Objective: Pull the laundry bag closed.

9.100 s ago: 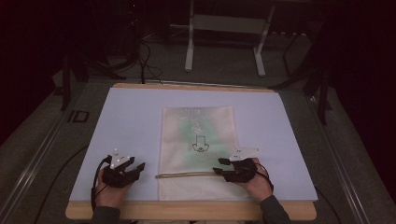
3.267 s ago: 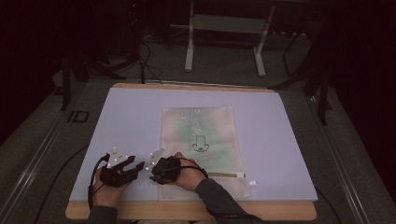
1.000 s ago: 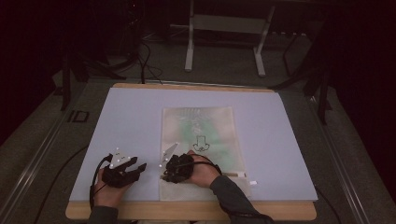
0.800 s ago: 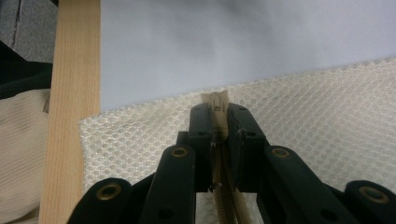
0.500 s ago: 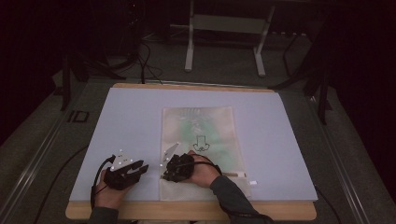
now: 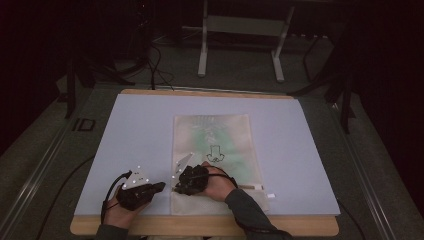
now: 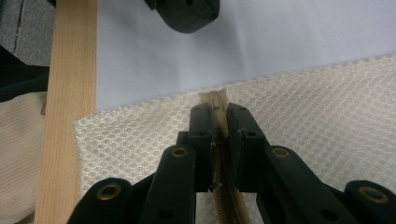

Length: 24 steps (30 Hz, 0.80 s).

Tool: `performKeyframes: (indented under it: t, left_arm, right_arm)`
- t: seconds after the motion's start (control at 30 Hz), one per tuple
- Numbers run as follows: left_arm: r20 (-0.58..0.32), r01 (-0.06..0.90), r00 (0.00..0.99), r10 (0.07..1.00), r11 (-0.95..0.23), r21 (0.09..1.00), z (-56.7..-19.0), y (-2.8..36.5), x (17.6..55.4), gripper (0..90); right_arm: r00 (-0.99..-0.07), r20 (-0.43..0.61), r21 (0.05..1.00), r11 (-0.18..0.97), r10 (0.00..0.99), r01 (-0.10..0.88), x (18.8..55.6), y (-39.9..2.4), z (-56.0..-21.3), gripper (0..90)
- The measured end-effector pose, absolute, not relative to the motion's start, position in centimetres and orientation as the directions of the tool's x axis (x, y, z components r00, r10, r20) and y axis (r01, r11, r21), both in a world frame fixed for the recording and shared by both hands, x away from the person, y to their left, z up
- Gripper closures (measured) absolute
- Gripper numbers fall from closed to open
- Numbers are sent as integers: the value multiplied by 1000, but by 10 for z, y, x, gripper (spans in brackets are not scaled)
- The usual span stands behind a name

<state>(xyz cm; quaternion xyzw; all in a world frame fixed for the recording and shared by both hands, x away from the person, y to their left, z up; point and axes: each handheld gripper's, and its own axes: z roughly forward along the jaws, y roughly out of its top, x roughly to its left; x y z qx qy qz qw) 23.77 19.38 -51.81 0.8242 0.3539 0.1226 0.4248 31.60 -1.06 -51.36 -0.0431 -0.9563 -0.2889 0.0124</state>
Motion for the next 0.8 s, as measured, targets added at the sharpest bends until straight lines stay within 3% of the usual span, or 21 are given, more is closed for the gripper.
performKeyframes:
  t: [0.8]
  left_arm:
    - [-69, 435, 796, 601, -491, 755, -525, 176, 236, 884]
  right_arm:
    - [-996, 54, 553, 829, 69, 88, 318, -10, -514, 808]
